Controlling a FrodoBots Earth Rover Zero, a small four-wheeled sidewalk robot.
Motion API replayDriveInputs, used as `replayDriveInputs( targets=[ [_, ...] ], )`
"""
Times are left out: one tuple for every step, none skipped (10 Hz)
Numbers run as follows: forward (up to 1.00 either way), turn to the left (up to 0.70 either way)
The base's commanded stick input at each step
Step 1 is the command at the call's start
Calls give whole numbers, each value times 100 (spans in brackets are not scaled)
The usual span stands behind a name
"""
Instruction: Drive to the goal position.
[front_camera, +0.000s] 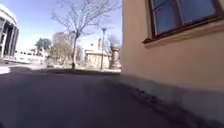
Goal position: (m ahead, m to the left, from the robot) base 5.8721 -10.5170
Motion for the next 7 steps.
replayDriveInputs(
  targets=[
    [85,0],
    [85,0],
    [85,0],
    [85,0],
    [85,0],
    [85,0],
    [85,0]
  ],
)
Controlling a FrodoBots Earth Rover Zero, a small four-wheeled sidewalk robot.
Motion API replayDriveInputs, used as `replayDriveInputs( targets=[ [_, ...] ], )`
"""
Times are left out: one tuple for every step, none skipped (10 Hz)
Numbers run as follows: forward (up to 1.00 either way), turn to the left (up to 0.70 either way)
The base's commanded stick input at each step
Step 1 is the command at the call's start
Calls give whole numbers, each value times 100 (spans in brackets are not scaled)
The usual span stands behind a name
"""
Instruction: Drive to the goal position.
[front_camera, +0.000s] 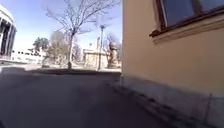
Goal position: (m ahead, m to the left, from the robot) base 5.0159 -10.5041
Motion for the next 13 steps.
replayDriveInputs(
  targets=[
    [85,0],
    [85,0],
    [85,0],
    [85,0],
    [85,0],
    [85,0],
    [85,0],
    [85,0],
    [85,0],
    [85,8],
    [85,23],
    [85,34],
    [85,34]
  ],
)
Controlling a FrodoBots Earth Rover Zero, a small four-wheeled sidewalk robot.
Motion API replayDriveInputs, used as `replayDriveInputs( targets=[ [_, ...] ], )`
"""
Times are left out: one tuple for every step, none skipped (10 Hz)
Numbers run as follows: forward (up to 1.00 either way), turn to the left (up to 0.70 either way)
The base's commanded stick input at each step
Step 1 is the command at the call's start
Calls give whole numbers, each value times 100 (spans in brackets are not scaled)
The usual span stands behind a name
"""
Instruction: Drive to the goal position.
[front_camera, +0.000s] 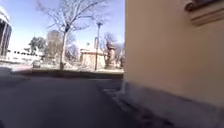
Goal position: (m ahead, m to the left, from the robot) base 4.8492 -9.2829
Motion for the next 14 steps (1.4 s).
replayDriveInputs(
  targets=[
    [85,34],
    [85,20],
    [85,0],
    [85,0],
    [85,0],
    [85,0],
    [85,0],
    [85,0],
    [85,0],
    [85,0],
    [85,0],
    [85,0],
    [85,0],
    [85,0]
  ],
)
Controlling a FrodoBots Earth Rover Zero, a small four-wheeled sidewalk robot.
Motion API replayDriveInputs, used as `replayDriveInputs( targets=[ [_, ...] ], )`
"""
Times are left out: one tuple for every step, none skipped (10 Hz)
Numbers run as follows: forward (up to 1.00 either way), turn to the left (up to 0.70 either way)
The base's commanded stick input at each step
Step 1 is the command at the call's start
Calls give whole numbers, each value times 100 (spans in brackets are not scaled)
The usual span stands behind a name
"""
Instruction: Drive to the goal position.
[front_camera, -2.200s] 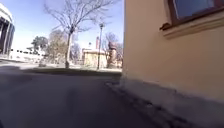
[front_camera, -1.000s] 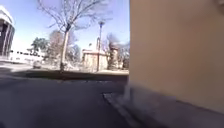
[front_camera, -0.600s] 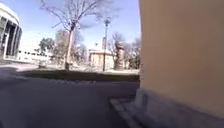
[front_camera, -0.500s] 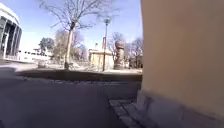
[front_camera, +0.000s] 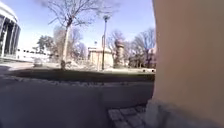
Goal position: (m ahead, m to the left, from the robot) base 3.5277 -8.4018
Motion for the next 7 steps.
replayDriveInputs(
  targets=[
    [85,0],
    [85,0],
    [85,0],
    [85,0],
    [85,0],
    [85,0],
    [85,-3]
  ],
)
